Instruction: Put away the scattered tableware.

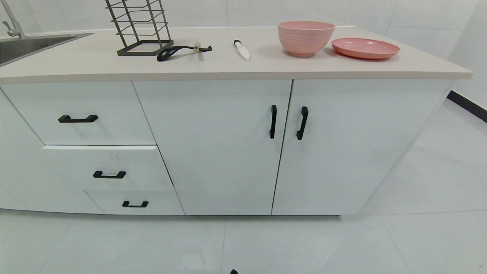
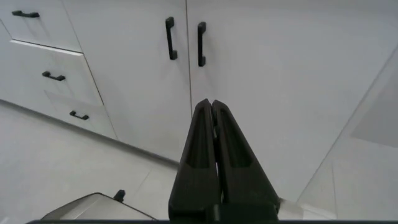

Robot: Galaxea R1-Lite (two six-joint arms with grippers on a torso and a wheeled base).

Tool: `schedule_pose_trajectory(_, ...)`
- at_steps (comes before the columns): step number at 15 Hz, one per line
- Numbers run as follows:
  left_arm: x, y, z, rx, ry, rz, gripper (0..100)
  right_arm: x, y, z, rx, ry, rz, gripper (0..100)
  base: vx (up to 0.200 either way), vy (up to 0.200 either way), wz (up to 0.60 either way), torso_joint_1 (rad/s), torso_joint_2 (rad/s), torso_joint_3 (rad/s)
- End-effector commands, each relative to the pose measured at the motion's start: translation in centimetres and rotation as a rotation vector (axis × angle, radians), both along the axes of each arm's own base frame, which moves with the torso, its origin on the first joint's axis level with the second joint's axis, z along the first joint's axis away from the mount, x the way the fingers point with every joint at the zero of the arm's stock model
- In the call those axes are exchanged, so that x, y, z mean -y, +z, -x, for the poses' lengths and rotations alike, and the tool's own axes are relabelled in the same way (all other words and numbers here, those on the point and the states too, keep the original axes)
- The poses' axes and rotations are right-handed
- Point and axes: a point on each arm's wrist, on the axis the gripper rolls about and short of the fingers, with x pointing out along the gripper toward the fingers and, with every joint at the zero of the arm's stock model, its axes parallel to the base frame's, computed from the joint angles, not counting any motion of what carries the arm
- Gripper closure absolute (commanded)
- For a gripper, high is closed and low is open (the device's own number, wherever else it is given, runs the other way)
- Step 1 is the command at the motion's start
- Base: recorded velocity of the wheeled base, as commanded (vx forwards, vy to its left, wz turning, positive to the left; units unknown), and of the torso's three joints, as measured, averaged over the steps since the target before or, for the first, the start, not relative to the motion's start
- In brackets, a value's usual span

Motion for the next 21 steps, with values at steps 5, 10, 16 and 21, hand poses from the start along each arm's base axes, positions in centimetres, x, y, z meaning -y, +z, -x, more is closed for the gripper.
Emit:
schedule_pose_trajectory(5,0.0,0.0,0.0,-0.002,-0.001,0.001,0,-1.5,0.9,-8.7,-0.074,0.029,0.009,100,0.000,0.000,0.00,0.000,0.00,0.000)
schedule_pose_trajectory(10,0.0,0.0,0.0,-0.002,-0.001,0.001,0,-2.3,-1.3,-13.1,-0.097,0.046,0.018,100,0.000,0.000,0.00,0.000,0.00,0.000)
schedule_pose_trajectory(16,0.0,0.0,0.0,0.000,-0.010,0.001,0,-3.0,-1.7,-15.3,-0.070,0.127,0.019,0,0.000,0.000,0.00,0.000,0.00,0.000)
schedule_pose_trajectory(21,0.0,0.0,0.0,-0.001,-0.012,0.018,0,-5.1,-2.6,-17.9,-0.095,0.226,0.060,0,0.000,0.000,0.00,0.000,0.00,0.000)
